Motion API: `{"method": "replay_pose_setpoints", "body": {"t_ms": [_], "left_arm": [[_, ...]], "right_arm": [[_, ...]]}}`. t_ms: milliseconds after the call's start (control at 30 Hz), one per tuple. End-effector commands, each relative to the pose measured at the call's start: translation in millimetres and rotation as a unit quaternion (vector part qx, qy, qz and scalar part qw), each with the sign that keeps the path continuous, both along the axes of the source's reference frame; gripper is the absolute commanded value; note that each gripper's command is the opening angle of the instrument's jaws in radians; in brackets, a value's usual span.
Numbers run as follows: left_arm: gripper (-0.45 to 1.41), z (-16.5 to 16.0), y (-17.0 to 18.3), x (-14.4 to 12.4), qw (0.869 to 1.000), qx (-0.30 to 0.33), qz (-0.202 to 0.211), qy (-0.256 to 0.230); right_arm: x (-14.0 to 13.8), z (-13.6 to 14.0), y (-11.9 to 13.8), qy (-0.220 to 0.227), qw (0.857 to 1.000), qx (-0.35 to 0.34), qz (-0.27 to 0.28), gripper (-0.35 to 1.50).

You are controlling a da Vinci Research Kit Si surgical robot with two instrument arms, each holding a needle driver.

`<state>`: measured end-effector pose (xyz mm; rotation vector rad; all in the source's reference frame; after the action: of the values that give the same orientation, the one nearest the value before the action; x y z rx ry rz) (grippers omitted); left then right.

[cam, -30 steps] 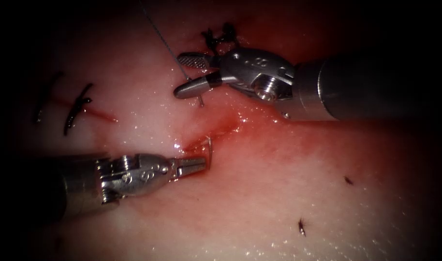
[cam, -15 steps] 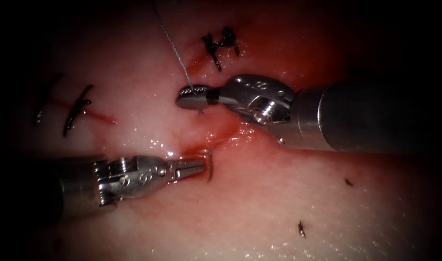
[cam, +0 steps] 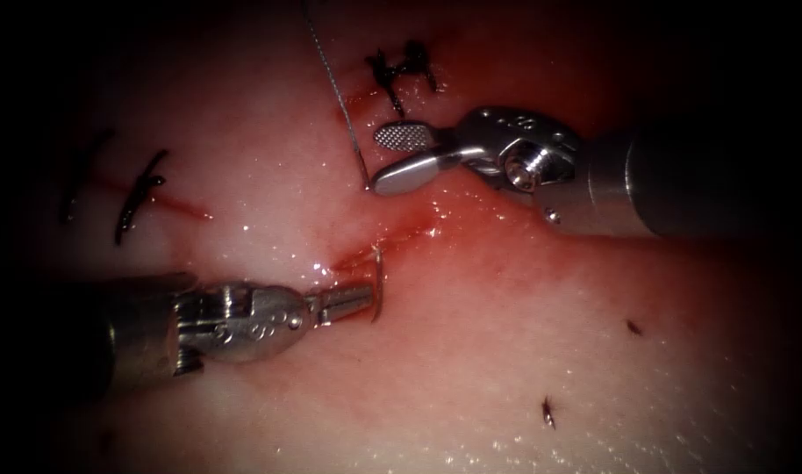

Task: Wound Closure

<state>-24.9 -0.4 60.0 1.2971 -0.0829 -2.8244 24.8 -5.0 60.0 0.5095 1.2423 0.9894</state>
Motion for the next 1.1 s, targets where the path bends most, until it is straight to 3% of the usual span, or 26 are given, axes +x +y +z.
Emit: {"method": "replay_pose_setpoints", "body": {"t_ms": [33,100,233,267,500,767,967,1000,1100], "left_arm": [[0.0,0.6,-0.4,-0.7,1.0,-0.008,0.004,-0.007],[0.02,0.4,-0.3,-0.8,0.999,-0.035,0.011,-0.025],[0.07,-0.2,-0.4,-1.8,0.998,-0.04,0.018,-0.052],[0.22,-0.4,-0.7,-2.3,0.997,-0.041,0.024,-0.058],[0.52,-0.6,-0.4,-3.1,0.996,-0.043,0.028,-0.067],[0.42,-0.6,0.3,-2.6,0.997,-0.05,0.016,-0.062],[0.37,-0.1,1.0,-3.9,0.997,-0.051,0.009,-0.059],[0.47,0.2,1.5,-4.0,0.997,-0.052,0.007,-0.06],[0.54,0.9,2.7,-3.5,0.997,-0.05,0.001,-0.06]], "right_arm": [[-1.2,0.9,0.0,-0.002,1.0,-0.001,0.01,0.93],[-3.3,1.0,-0.2,-0.012,1.0,-0.003,0.018,0.83],[-4.9,1.2,-0.5,-0.022,0.999,-0.006,0.028,0.73],[-5.0,1.4,-0.6,-0.019,0.999,-0.008,0.028,0.71],[-4.3,2.4,-1.7,-0.012,0.999,-0.017,0.024,0.61],[-3.7,3.0,-2.4,-0.012,1.0,-0.022,0.019,0.57],[-3.6,3.1,-2.7,-0.012,0.999,-0.023,0.019,0.42],[-3.6,3.2,-3.0,-0.013,0.999,-0.027,0.017,0.41],[-3.7,3.4,-3.6,-0.016,0.999,-0.029,0.011,0.39]]}}
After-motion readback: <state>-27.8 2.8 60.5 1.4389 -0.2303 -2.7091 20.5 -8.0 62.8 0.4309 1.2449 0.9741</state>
